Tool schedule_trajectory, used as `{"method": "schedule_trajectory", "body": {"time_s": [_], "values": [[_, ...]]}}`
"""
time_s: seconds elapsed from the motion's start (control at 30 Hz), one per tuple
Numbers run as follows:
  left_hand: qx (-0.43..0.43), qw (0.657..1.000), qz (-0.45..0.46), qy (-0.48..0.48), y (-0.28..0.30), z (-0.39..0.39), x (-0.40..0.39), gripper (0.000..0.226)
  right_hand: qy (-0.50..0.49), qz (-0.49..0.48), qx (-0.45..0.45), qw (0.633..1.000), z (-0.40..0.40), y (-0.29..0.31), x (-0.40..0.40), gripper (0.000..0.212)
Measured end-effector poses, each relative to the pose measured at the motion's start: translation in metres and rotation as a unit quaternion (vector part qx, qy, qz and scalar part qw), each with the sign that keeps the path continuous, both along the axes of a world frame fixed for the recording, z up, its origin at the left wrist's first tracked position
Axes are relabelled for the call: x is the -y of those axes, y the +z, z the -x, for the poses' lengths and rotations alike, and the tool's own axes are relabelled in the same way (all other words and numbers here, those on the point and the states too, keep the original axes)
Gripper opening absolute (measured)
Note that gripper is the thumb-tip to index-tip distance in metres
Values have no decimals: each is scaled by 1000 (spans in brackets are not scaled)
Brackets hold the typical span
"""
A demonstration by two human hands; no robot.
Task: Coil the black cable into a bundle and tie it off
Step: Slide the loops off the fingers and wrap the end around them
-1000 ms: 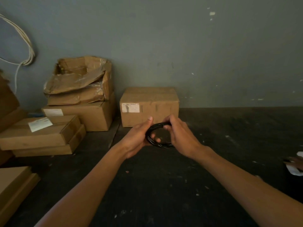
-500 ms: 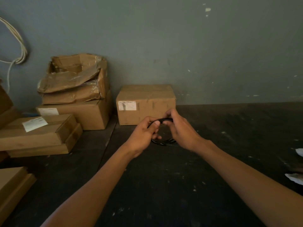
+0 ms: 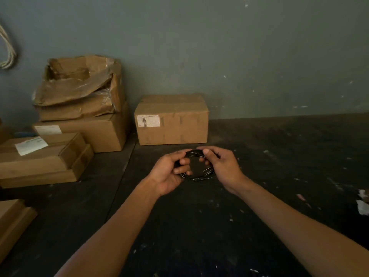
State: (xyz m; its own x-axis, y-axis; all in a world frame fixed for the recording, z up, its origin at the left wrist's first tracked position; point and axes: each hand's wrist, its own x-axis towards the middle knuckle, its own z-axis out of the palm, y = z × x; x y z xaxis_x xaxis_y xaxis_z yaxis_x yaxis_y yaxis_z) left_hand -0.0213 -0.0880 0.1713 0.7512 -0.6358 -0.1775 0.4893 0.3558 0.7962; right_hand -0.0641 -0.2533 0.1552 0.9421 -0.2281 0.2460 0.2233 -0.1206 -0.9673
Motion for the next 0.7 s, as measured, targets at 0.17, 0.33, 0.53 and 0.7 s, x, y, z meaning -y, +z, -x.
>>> {"method": "schedule_trajectory", "body": {"time_s": [0.17,0.33,0.53,0.7], "values": [[2,989,-128,-71,-8,6,3,37,-8,44,-14,999,11,-17,4,23],[128,945,-291,-74,-25,13,13,38,-4,112,-39,993,25,-41,13,17],[184,902,-379,-89,-77,26,23,38,25,81,-143,986,52,-79,27,10],[210,874,-423,-113,-119,40,22,37,61,217,-317,921,85,-115,59,20]]}}
